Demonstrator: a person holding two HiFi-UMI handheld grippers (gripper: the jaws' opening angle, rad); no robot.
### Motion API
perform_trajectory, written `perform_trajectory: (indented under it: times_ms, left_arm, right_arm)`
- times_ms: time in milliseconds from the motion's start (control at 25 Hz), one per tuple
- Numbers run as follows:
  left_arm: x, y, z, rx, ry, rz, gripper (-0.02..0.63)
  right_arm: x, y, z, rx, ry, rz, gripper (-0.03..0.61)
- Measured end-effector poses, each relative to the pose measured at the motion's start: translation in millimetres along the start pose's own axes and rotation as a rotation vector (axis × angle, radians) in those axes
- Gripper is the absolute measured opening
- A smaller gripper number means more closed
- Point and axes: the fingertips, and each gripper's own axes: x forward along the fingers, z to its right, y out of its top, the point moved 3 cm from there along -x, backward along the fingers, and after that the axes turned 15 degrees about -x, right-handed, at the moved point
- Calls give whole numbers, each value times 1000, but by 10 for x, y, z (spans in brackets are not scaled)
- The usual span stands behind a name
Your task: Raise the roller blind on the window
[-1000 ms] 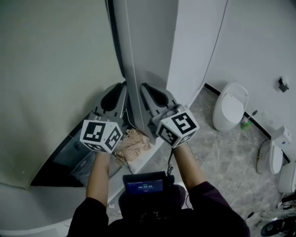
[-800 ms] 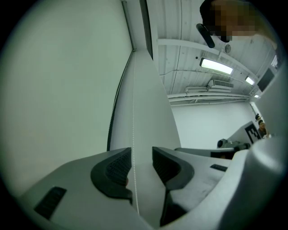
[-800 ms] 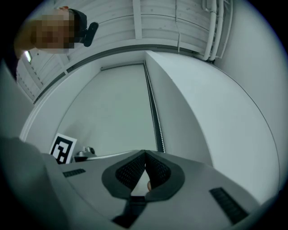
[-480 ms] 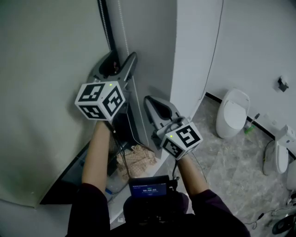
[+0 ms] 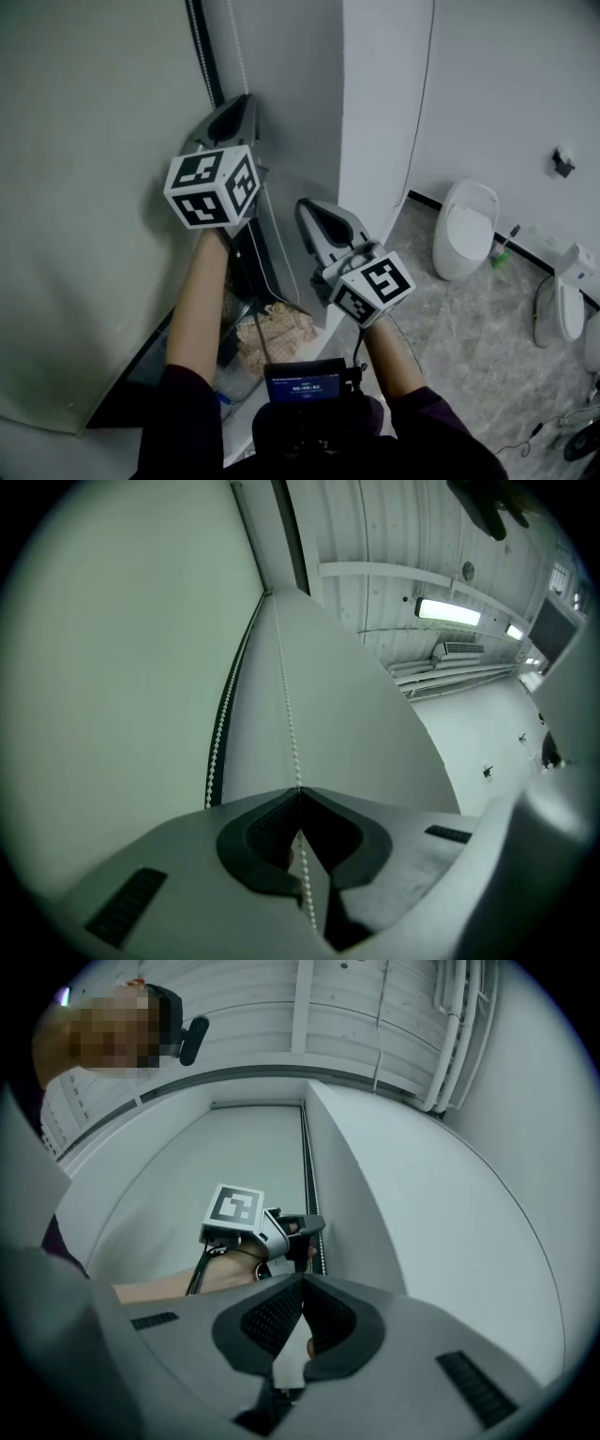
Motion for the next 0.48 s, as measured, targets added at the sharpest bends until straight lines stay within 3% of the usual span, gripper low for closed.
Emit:
perform_trajectory:
  times_ms: [160, 360, 480]
  left_arm:
    - [-219, -141, 61, 4, -31, 3, 14]
    - [-597, -40, 183, 50, -48, 87, 12]
    - [-742, -51, 200, 53, -54, 98, 12]
  right_arm:
    - [26, 164, -4, -53, 5, -18, 8]
    - [453, 766, 59, -111, 79, 9, 11]
    - [734, 1029, 57, -105, 112, 39, 95]
